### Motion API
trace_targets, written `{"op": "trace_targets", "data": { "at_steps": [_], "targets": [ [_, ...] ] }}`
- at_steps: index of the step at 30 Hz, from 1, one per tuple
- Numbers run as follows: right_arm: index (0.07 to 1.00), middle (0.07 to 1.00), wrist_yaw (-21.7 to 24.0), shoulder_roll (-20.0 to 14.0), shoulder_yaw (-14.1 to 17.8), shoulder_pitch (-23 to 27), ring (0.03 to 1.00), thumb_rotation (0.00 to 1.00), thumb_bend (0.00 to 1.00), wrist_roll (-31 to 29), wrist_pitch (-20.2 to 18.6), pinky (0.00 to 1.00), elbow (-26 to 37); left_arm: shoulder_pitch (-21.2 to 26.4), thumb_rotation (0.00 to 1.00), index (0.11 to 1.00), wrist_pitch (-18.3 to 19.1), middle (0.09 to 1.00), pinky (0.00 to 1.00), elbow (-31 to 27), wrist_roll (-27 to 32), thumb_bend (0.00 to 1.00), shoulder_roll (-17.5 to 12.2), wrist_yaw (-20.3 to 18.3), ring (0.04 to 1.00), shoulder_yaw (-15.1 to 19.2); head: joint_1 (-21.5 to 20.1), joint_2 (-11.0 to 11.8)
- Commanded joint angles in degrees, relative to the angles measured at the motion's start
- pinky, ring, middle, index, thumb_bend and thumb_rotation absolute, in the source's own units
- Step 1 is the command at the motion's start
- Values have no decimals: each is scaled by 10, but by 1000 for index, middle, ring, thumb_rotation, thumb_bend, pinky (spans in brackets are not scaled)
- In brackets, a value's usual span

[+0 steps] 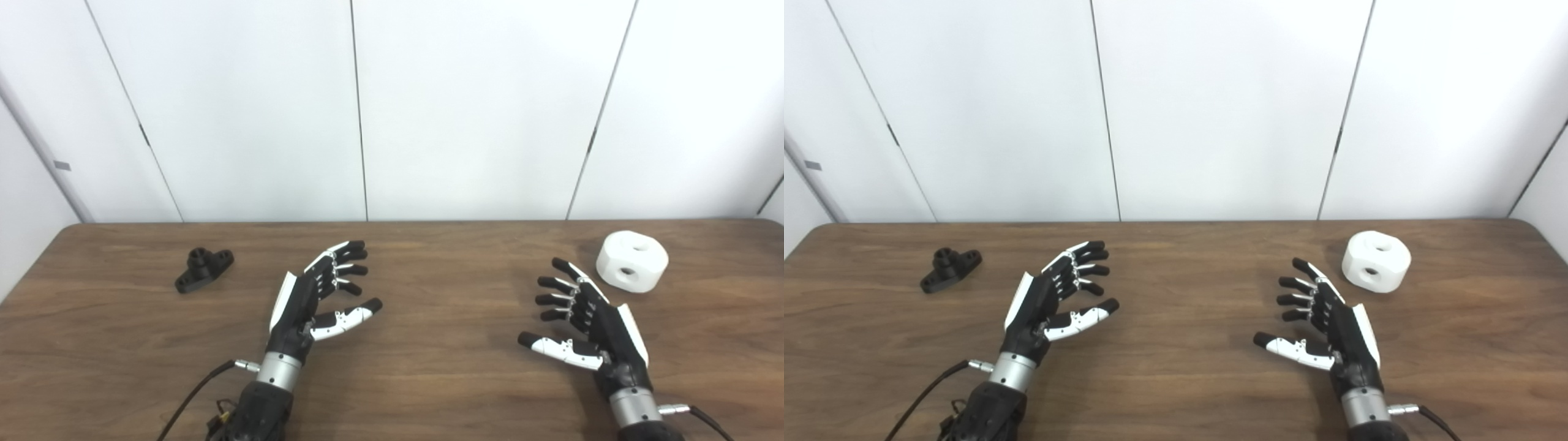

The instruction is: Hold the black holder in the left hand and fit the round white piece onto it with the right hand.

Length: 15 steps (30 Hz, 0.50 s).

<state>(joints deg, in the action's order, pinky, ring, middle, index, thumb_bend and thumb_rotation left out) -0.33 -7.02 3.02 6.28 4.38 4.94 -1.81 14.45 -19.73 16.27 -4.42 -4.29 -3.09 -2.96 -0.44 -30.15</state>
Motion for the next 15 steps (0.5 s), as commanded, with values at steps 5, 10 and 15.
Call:
{"op": "trace_targets", "data": {
  "at_steps": [5, 10, 15],
  "targets": [
    [860, 760, -1, -4, 2, 12, 682, 10, 767, -3, 17, 572, 23, -29, 0, 802, 5, 792, 571, 19, -4, 641, -2, 4, 720, 0, -1, -1],
    [859, 759, -3, -3, 1, 12, 676, 14, 767, 1, 18, 565, 22, -30, 0, 803, 9, 792, 566, 16, -1, 650, -2, 2, 717, 1, -1, -2],
    [861, 761, -1, -4, 1, 12, 682, 9, 765, -1, 14, 575, 24, -29, 0, 799, 8, 790, 560, 17, -4, 644, -1, 3, 715, 0, 22, -2]
  ]
}}
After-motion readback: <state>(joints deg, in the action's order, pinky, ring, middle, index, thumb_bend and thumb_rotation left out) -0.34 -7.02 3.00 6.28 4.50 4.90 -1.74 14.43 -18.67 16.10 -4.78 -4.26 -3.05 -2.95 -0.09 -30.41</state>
